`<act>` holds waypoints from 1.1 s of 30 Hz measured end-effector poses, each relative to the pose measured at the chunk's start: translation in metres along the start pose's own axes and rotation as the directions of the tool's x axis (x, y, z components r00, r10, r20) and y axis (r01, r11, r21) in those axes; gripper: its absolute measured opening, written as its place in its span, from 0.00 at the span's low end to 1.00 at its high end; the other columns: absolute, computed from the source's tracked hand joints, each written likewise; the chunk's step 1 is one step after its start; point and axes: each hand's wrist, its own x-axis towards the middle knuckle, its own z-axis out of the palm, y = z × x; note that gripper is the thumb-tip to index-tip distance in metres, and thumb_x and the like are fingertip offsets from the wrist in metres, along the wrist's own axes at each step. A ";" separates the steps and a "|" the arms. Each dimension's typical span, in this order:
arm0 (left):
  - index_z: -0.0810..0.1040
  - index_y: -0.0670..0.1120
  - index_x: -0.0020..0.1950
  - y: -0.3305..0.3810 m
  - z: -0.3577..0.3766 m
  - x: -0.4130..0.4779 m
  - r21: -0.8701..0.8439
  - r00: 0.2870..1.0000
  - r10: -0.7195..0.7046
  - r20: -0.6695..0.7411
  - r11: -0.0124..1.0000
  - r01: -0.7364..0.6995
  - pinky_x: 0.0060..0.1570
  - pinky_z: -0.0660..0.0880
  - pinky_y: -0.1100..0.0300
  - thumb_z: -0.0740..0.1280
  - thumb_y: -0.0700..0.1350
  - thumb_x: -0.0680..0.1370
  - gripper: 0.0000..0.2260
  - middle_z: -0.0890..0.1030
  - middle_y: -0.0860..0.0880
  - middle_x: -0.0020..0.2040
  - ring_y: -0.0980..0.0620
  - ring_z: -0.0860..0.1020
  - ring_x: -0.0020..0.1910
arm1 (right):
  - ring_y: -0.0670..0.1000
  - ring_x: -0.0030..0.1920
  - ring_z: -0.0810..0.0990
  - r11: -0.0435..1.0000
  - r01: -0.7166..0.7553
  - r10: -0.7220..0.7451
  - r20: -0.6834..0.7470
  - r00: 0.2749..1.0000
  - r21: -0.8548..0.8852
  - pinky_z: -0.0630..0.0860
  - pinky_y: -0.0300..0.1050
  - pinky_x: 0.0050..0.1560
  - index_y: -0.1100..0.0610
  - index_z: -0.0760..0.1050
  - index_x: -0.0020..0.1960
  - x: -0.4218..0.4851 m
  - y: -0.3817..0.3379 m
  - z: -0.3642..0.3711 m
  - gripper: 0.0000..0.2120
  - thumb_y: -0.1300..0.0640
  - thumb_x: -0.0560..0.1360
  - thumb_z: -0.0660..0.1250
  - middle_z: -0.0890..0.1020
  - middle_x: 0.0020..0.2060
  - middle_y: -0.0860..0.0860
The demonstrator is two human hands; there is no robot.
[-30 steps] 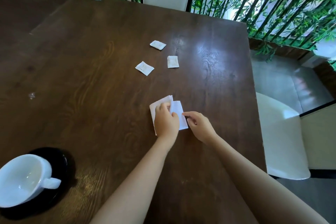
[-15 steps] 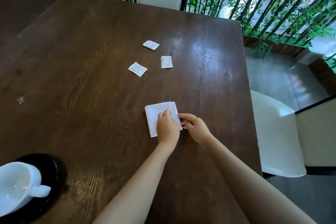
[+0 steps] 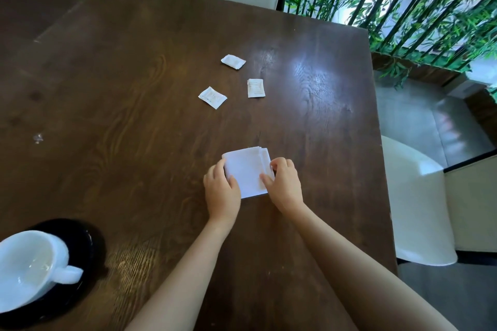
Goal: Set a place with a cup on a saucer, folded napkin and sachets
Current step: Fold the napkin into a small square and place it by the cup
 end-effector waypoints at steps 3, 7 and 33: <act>0.68 0.42 0.68 0.006 0.001 0.005 -0.106 0.988 -0.142 0.053 0.983 0.147 0.61 0.73 0.53 0.63 0.40 0.77 0.19 0.74 0.44 0.64 0.46 0.73 0.62 | 0.49 0.48 0.72 0.998 -0.041 0.042 -0.002 0.999 0.055 0.71 0.42 0.47 0.59 0.71 0.54 0.001 0.001 0.000 0.11 0.56 0.73 0.66 0.75 0.52 0.54; 0.68 0.41 0.68 0.012 -0.006 0.029 -0.366 0.820 -0.472 0.323 0.737 0.568 0.55 0.77 0.51 0.67 0.44 0.75 0.22 0.78 0.44 0.60 0.46 0.78 0.56 | 0.48 0.47 0.72 0.992 -0.085 0.081 0.043 0.996 0.099 0.68 0.41 0.44 0.60 0.72 0.53 0.007 0.001 -0.004 0.12 0.57 0.72 0.66 0.78 0.52 0.54; 0.72 0.60 0.62 0.032 -0.059 -0.018 -0.341 0.902 0.404 0.151 0.878 -0.336 0.70 0.62 0.62 0.69 0.38 0.74 0.22 0.65 0.53 0.73 0.58 0.63 0.72 | 0.48 0.45 0.84 0.543 -0.362 -0.150 0.512 0.846 0.758 0.80 0.40 0.43 0.61 0.77 0.58 -0.010 -0.002 -0.086 0.13 0.55 0.78 0.61 0.85 0.46 0.51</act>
